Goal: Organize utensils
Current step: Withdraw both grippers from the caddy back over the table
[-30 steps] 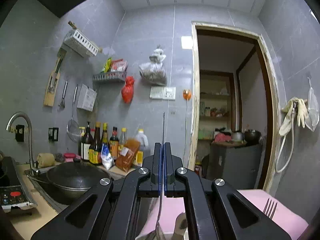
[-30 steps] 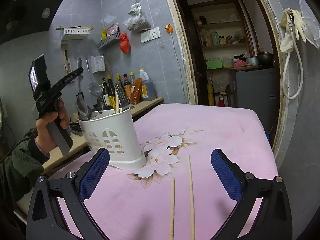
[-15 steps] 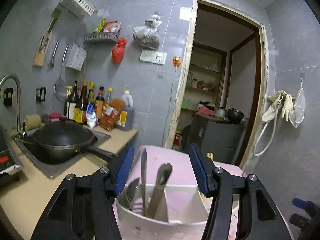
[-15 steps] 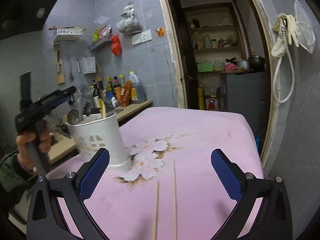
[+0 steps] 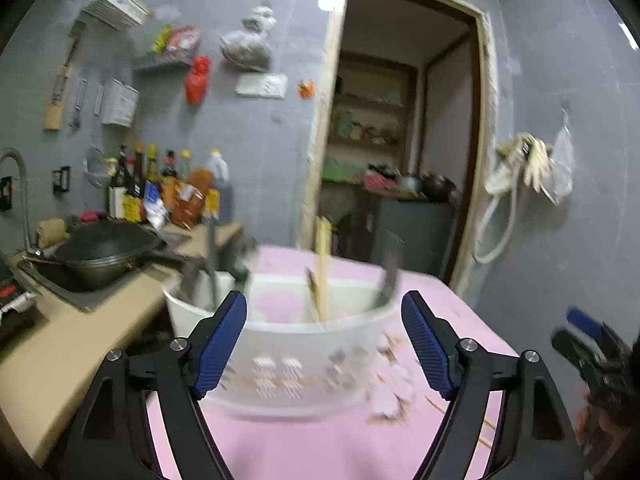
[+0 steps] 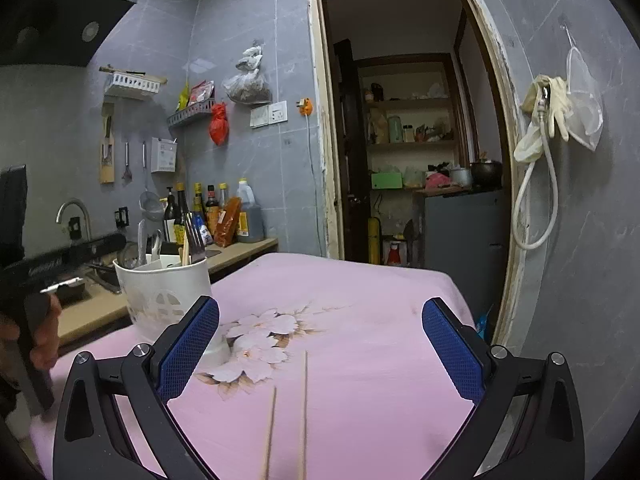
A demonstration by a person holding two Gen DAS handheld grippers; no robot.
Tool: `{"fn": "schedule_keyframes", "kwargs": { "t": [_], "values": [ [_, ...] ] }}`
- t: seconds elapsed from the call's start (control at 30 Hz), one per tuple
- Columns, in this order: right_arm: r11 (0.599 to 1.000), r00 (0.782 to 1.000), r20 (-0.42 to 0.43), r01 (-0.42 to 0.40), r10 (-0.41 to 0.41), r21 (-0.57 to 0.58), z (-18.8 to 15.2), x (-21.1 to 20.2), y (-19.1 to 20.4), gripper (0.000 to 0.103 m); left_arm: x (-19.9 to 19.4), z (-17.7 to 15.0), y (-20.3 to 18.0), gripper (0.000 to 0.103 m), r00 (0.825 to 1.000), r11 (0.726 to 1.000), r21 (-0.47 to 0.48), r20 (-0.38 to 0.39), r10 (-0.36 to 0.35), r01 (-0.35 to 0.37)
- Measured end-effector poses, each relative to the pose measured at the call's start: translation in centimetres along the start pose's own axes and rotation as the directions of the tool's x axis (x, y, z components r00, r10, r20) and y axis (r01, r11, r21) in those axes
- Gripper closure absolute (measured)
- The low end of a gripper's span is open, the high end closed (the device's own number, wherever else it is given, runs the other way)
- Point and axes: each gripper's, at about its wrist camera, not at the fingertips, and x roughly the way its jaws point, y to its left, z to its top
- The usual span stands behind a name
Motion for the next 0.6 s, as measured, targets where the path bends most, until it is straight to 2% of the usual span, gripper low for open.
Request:
{"fn": "schedule_keyframes", "kwargs": {
  "t": [0.13,0.3,0.4,0.43,0.5,0.57,0.6],
  "values": [
    [0.999,1.000,-0.019,0.011,-0.012,-0.033,0.0,-0.1,-0.3,0.000,0.8,-1.6,-1.8,0.025,0.993,0.998,0.000,-0.098,-0.059,0.059],
    [0.997,0.997,-0.078,0.012,-0.018,-0.082,-0.4,0.1,-1.0,0.000,2.0,-3.2,-3.8,0.025,0.968,0.993,-0.006,-0.221,-0.116,0.117],
    [0.997,0.989,-0.146,-0.017,0.005,-0.080,-0.9,0.5,-1.6,0.007,3.0,-4.1,-4.8,0.025,0.942,0.988,-0.035,-0.301,-0.151,0.148],
    [0.997,0.986,-0.169,-0.027,0.014,-0.078,-1.2,0.7,-1.8,0.014,3.3,-4.3,-5.0,0.025,0.931,0.987,-0.043,-0.328,-0.161,0.155],
    [0.996,0.974,-0.226,-0.053,0.035,-0.073,-1.7,1.2,-2.2,0.023,4.4,-4.9,-5.7,0.025,0.898,0.984,-0.057,-0.403,-0.176,0.168],
    [0.995,0.959,-0.277,-0.079,0.059,-0.064,-2.3,1.7,-2.4,0.038,5.6,-5.7,-6.3,0.026,0.862,0.983,-0.064,-0.474,-0.181,0.171],
    [0.994,0.951,-0.301,-0.092,0.070,-0.061,-2.6,1.9,-2.4,0.041,6.1,-6.1,-6.5,0.026,0.847,0.983,-0.064,-0.501,-0.178,0.169]
  ]
}}
